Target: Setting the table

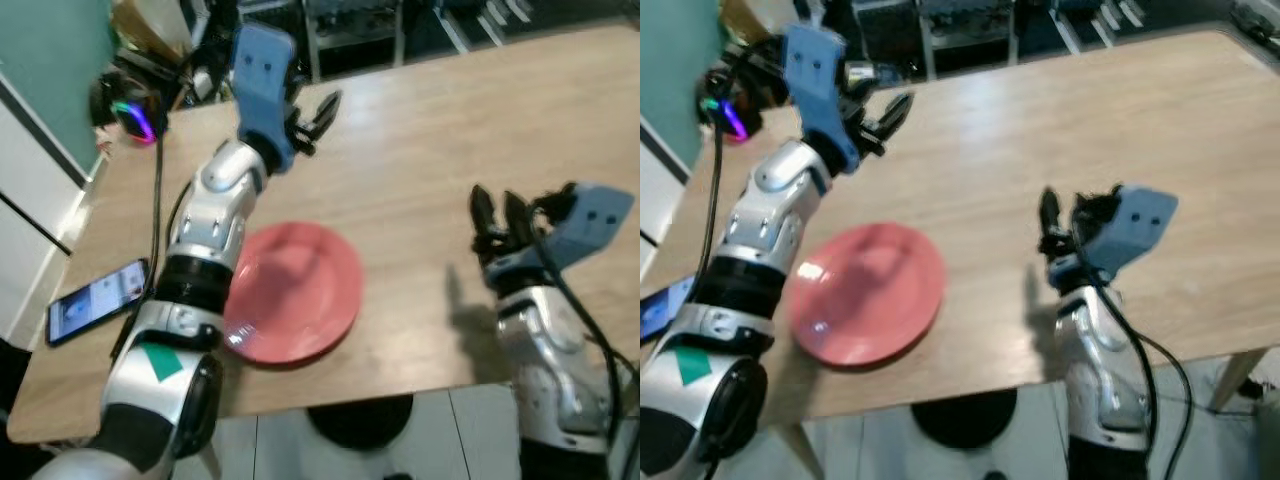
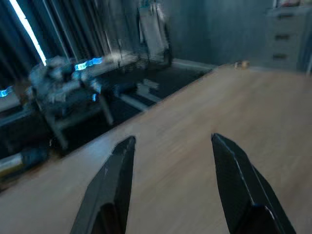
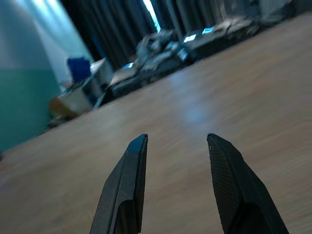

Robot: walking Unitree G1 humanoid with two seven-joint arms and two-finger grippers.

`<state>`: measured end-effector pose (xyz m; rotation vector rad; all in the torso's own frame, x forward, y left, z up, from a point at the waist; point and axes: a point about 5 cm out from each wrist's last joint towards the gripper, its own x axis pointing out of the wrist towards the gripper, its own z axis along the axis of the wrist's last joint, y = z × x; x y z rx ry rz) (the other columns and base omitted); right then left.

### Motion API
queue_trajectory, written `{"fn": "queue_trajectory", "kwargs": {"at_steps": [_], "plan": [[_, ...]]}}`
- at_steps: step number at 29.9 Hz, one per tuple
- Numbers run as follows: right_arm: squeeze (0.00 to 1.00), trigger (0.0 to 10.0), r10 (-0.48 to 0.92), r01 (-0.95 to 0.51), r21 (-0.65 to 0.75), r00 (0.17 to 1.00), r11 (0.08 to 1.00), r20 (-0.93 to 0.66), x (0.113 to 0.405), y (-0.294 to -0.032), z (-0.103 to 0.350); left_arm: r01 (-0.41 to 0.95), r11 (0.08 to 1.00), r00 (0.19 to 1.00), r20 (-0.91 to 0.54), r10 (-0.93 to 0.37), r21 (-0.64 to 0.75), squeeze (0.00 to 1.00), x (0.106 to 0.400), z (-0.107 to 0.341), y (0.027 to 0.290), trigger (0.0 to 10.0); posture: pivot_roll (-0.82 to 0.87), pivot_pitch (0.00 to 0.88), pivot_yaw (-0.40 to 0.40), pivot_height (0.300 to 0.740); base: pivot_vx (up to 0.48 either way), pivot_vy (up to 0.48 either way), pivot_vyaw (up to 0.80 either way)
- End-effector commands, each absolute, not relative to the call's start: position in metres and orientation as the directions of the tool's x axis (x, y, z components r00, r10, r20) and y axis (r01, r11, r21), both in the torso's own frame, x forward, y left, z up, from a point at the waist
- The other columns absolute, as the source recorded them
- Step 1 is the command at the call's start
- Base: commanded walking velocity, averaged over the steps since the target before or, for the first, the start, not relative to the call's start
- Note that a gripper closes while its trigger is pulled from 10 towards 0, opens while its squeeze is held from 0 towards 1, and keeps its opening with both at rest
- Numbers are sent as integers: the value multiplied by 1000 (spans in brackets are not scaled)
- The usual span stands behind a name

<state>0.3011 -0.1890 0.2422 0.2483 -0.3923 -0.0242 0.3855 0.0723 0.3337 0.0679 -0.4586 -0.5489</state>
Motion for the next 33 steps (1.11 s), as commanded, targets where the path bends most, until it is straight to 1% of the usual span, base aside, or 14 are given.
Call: {"fn": "queue_trajectory", "kwargs": {"at_steps": [1,15,33], "plan": [[0,10000,-55,-41,252,932,967,360,300,-182,236,486,856,763,391,-515,178,0,387,329,79,10000,-160,128,237,740,0,0,0],[0,10000,-56,-41,253,930,967,364,300,-182,237,506,840,748,385,-541,196,0,385,327,75,10000,-158,127,239,740,0,0,0],[0,10000,-55,-44,253,928,967,369,301,-182,237,498,844,750,389,-534,198,0,385,328,76,10000,-158,119,237,740,0,0,0]]}}
